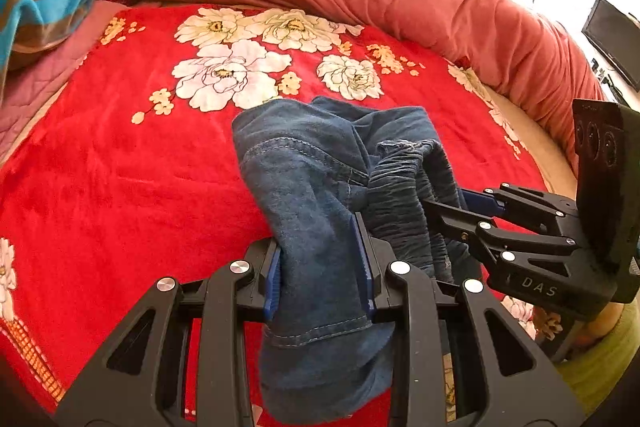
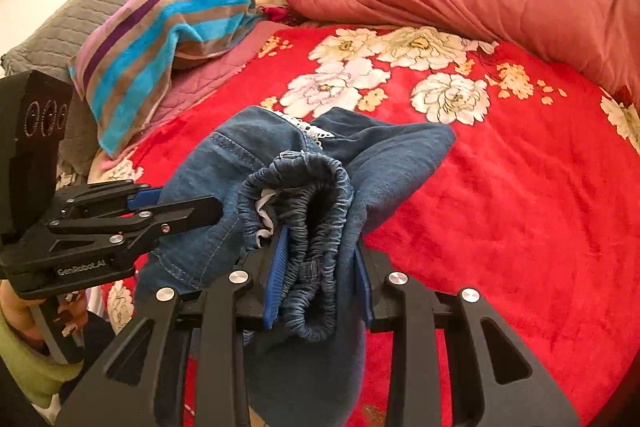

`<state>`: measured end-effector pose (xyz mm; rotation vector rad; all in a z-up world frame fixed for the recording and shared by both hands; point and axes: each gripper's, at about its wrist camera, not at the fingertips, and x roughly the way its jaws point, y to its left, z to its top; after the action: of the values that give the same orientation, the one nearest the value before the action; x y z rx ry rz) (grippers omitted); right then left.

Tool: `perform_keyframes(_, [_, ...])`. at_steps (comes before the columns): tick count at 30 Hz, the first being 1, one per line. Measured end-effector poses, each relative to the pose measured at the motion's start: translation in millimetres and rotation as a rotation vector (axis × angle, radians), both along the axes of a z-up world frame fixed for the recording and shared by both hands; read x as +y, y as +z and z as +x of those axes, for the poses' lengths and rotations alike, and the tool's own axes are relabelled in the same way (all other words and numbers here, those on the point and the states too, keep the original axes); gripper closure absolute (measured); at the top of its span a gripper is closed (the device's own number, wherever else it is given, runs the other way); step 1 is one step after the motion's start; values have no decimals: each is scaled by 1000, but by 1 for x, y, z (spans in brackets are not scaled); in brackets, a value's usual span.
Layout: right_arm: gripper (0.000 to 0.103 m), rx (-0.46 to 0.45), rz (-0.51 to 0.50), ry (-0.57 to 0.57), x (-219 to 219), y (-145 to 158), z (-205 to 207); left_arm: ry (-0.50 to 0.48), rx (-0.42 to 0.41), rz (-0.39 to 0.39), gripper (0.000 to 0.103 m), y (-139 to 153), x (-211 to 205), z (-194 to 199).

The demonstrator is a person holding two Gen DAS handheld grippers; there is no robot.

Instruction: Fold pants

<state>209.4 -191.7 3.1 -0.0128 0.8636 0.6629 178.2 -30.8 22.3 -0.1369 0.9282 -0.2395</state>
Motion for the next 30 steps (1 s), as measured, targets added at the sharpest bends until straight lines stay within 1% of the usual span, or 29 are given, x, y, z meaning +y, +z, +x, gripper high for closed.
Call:
perform_keyframes(4, [74, 12, -31, -23, 0, -10, 4, 3, 11, 7, 82, -5, 0, 1])
perform_keyframes(6, [71, 13, -52, -39, -1, -14, 6, 7, 16, 11, 81, -8, 1, 2])
perform_keyframes(7, [71, 12, -61, -43, -1, -16, 6, 8, 19, 14, 77, -9, 1, 2])
perform_keyframes(10, [69, 10, -74, -54, -3, -19, 5, 11, 30, 25, 72, -14, 2, 3])
perform_keyframes(13, [64, 14, -83, -67, -5, -22, 6, 14, 35, 33, 68, -17, 3, 3])
perform_keyframes(16, [57, 23, -92, -89, -8, -26, 6, 17, 39, 42, 63, -21, 4, 3])
perform_keyframes(18, [50, 30, -102, -106, -11, -29, 7, 20, 46, 54, 61, -24, 5, 3])
perform_keyframes(22, [48, 65, -112, -130, -15, -40, 9, 33, 80, 70, 55, -38, 8, 6])
perform_keyframes(23, [42, 79, -125, -145, -15, -44, 10, 35, 93, 77, 54, -44, 8, 6])
perform_keyframes(24, [39, 84, -136, -157, -15, -47, 11, 36, 101, 80, 53, -47, 8, 7])
perform_keyframes(26, [37, 101, -126, -178, -17, -51, 12, 45, 112, 81, 51, -53, 10, 7])
perform_keyframes(28, [34, 109, -111, -192, -20, -50, 11, 51, 110, 67, 49, -52, 13, 4])
perform_keyframes(29, [29, 101, -113, -195, -21, -48, 9, 52, 105, 70, 48, -50, 13, 3])
perform_keyframes(30, [27, 88, -116, -199, -21, -45, 7, 53, 96, 76, 46, -46, 13, 0])
